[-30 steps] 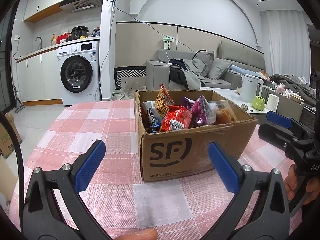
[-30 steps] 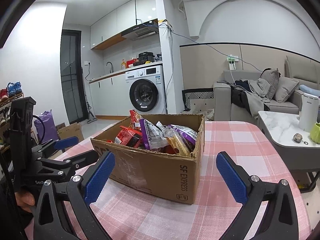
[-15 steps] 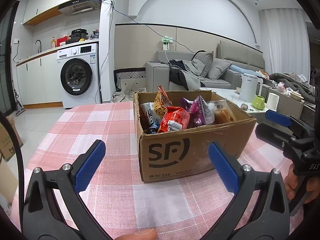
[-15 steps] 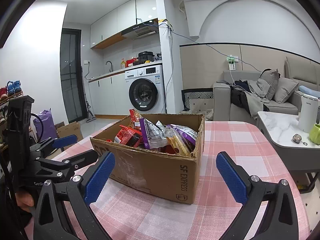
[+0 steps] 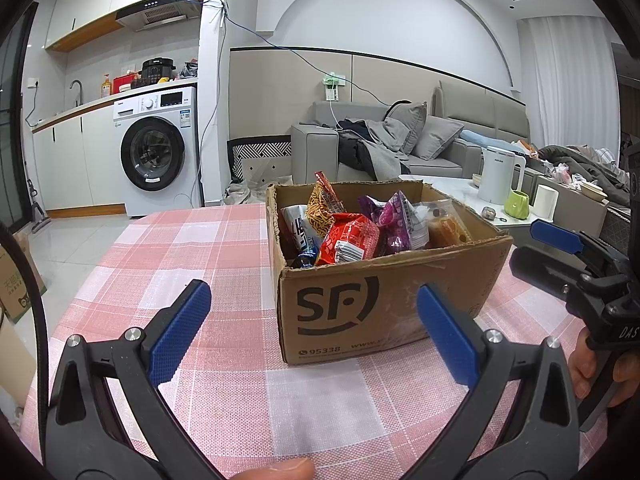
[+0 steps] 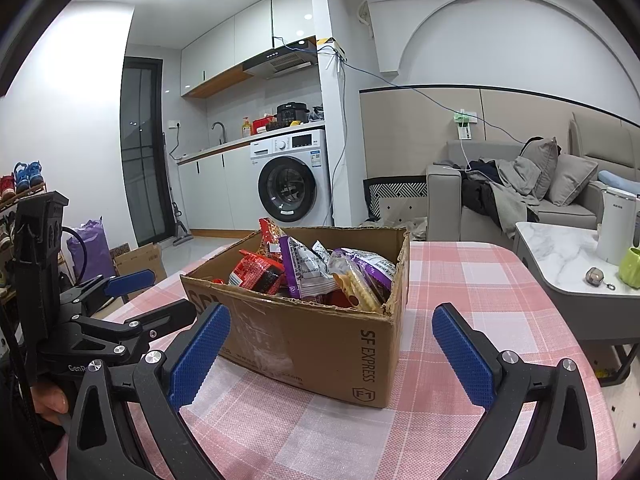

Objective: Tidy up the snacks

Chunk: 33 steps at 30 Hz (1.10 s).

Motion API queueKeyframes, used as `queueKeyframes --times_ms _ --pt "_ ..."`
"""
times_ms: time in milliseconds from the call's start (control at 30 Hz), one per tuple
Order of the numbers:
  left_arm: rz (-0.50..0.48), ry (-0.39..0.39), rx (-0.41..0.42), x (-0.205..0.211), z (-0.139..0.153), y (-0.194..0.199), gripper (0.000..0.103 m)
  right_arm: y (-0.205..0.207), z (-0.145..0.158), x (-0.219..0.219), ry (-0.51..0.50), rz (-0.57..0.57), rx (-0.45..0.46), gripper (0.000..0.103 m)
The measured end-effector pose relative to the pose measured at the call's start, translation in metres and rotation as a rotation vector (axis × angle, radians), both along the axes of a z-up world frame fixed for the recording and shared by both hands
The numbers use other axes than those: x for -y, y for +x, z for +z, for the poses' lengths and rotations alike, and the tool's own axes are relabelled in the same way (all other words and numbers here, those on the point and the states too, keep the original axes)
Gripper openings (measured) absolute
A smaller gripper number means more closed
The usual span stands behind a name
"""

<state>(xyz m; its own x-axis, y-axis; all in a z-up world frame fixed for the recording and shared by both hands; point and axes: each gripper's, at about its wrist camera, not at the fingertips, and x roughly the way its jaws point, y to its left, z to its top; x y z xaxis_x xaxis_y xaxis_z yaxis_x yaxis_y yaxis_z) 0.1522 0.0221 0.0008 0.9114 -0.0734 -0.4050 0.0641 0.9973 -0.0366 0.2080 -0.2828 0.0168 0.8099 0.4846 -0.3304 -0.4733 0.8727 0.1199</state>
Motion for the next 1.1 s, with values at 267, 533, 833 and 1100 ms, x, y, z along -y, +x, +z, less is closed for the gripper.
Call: queueKeyframes --times_ms 267,533,833,1100 --pt "-0.001 0.0 0.0 -0.0003 -0.0001 -0.0002 0.103 -0.0002 0.0002 -0.0001 0.0 -0.001 0.002 0.103" --pt "-0.001 0.0 0.0 -0.0002 -0.0002 -0.0002 0.103 -0.0003 0.0003 0.0 0.0 -0.001 0.001 0.103" --pt "-0.001 0.0 0.001 -0.0002 -0.0004 -0.0003 0.103 -0.0003 0.0005 -0.0002 0.0 -0.001 0.001 0.103" --pt "-0.003 0.001 0.004 -0.0001 -0.0006 -0.0009 0.103 -0.0001 0.0005 -0.0002 0.0 0.0 0.001 0.103"
